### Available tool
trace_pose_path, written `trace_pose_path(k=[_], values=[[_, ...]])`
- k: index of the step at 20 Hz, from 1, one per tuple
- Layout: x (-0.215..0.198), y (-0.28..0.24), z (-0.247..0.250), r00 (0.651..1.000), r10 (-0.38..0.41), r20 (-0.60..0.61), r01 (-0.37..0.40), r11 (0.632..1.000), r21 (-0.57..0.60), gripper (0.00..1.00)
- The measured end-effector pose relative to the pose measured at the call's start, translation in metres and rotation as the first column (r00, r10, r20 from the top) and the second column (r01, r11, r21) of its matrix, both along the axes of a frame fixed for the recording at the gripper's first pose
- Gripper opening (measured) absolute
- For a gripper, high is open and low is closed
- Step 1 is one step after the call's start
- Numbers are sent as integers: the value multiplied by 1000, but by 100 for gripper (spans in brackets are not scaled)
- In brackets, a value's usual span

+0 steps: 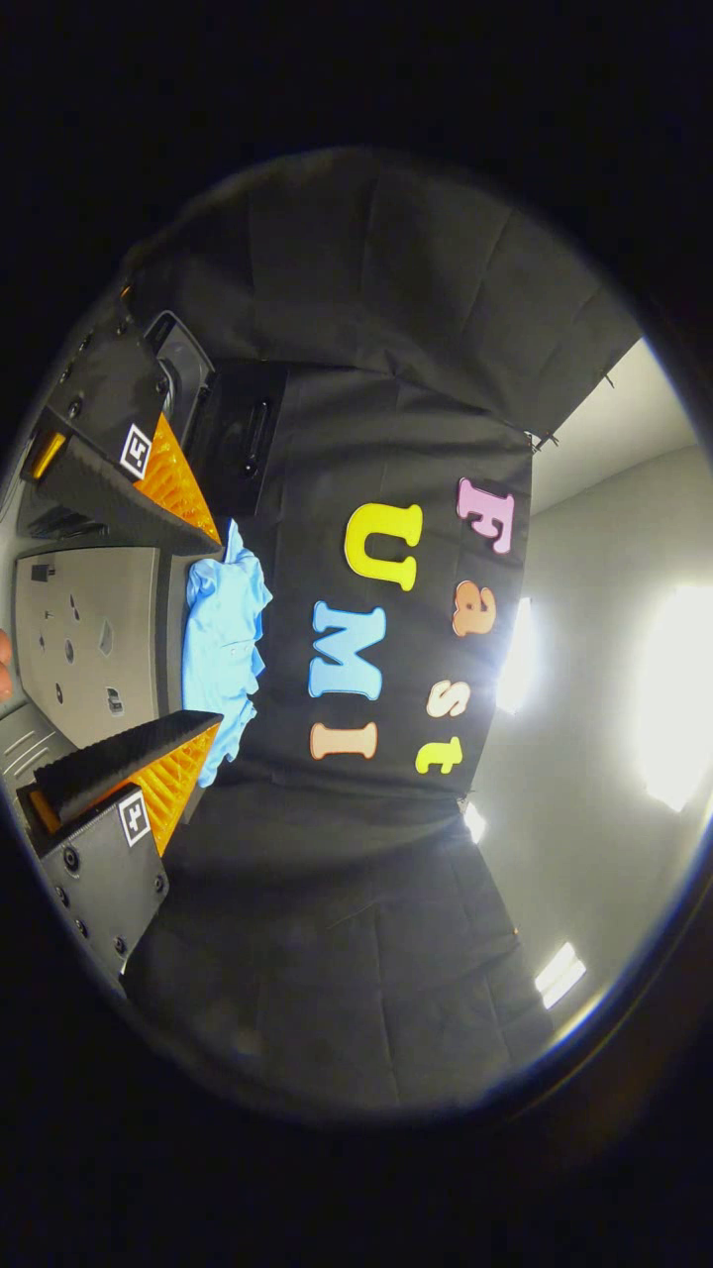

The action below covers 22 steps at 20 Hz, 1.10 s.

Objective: Put the clothes into the washing machine and then close the washing machine lid.

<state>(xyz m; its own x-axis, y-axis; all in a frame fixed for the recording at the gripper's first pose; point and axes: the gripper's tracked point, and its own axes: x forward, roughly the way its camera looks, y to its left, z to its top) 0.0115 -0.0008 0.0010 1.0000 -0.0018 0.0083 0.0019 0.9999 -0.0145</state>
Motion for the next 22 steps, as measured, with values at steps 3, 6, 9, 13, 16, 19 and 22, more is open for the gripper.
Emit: trace_pose_path(k=[3, 6, 9, 13, 16, 19, 22], values=[[3, 0, 2, 1000, -1, 0, 1, 1000, 8, 98], [9, -4, 3, 1000, -7, 7, 7, 1000, -11, 98], [14, -7, 6, 1000, -16, 13, 16, 1000, -5, 98], [23, -8, 10, 1000, -18, 25, 18, 999, -31, 98], [33, -10, 15, 999, -13, 42, 14, 999, -35, 98], [48, -15, 23, 998, -7, 55, 10, 998, -56, 98], [68, -21, 33, 998, 6, 69, -3, 999, -41, 98]])
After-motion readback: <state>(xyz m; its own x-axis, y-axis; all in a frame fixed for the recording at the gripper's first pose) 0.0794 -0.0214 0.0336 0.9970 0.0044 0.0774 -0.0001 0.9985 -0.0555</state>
